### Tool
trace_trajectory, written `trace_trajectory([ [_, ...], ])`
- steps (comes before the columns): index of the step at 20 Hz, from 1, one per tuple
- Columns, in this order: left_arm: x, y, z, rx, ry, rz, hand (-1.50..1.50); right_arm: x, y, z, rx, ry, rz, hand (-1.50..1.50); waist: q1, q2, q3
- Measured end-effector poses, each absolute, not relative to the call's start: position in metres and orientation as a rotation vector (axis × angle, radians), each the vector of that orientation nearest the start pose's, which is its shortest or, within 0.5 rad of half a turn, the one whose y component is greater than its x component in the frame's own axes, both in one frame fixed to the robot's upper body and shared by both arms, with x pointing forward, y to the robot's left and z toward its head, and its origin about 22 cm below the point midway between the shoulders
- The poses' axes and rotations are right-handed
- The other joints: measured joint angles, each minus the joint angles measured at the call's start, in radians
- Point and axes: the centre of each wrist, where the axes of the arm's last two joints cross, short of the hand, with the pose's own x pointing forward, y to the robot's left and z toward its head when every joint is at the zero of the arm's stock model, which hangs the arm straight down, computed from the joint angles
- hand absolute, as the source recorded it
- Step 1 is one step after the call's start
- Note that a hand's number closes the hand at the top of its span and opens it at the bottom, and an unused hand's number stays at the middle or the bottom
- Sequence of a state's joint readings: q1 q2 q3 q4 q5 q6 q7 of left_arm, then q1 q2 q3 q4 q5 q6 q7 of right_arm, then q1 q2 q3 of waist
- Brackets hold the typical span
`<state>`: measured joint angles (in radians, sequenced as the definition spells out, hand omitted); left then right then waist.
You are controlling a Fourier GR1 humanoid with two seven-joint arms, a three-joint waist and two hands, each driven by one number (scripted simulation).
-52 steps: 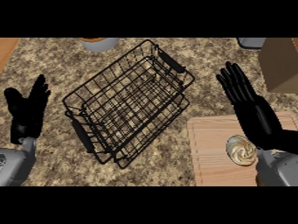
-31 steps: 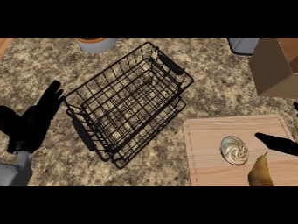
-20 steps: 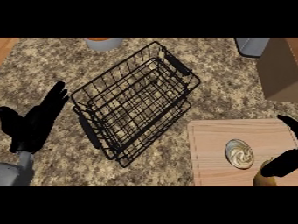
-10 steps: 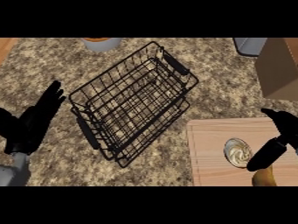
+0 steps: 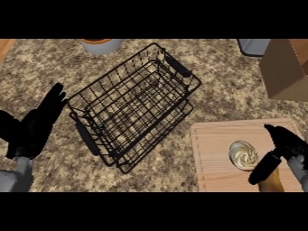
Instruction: Pick the pear from the cutting board and place it in the tiered basket
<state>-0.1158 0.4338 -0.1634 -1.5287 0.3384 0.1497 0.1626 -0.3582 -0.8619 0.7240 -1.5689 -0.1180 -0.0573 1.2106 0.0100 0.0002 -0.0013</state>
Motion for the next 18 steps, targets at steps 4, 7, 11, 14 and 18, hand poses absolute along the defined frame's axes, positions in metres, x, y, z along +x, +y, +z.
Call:
trace_trajectory([
  [4, 0.264, 0.286, 0.037, 0.074, -1.424, -0.098, 0.00, 0.257, -0.262, 0.048, -0.752, -0.328, 0.780, -1.50, -0.005, -0.001, 0.000],
  [7, 0.259, 0.286, 0.039, 0.076, -1.419, -0.097, 0.00, 0.251, -0.264, 0.041, -0.788, -0.327, 0.789, -1.50, -0.007, -0.003, 0.000],
  [11, 0.257, 0.285, 0.037, 0.077, -1.419, -0.093, 0.00, 0.249, -0.273, 0.037, -0.826, -0.314, 0.789, -1.50, -0.009, -0.002, 0.000],
  [14, 0.262, 0.287, 0.039, 0.077, -1.421, -0.091, 0.00, 0.246, -0.273, 0.033, -0.812, -0.299, 0.793, 1.50, -0.010, -0.002, 0.000],
  [18, 0.258, 0.293, 0.035, 0.075, -1.417, -0.094, 0.00, 0.246, -0.274, 0.027, -0.746, -0.273, 0.769, 1.50, -0.007, -0.005, -0.008],
])
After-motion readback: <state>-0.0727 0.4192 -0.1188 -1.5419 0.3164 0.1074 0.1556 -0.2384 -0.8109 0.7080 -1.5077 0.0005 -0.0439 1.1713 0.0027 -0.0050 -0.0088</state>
